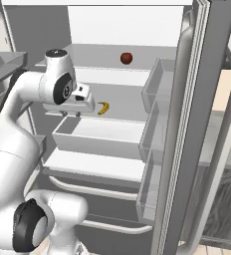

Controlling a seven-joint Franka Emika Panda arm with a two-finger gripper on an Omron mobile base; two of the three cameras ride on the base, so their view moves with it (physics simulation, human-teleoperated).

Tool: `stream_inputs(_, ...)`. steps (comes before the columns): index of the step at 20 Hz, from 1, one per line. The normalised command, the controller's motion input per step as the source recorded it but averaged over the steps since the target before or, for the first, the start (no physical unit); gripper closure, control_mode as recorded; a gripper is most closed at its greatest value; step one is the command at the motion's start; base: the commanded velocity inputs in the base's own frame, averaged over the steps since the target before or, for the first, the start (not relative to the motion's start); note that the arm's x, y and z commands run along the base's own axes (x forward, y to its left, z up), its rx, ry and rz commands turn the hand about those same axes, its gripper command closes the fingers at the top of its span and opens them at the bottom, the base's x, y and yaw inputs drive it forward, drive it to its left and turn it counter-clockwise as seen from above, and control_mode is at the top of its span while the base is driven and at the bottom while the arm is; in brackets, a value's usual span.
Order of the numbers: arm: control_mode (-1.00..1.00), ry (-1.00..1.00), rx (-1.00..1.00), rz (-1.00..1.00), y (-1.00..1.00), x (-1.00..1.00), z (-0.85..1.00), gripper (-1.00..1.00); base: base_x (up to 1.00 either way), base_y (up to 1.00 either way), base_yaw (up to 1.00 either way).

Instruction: Pick the apple and banana from the fridge and place them inside the tupperware on the counter.

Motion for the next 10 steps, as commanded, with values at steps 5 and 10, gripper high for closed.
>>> stream_inputs(5,-1.0,-0.17,-0.03,0.0,-0.03,-0.04,-0.09,-1.0,0.0,0.0,0.0)
stream_inputs(10,-1.0,-0.25,0.0,0.05,-0.17,0.24,-0.04,-1.0,0.0,0.0,0.0)
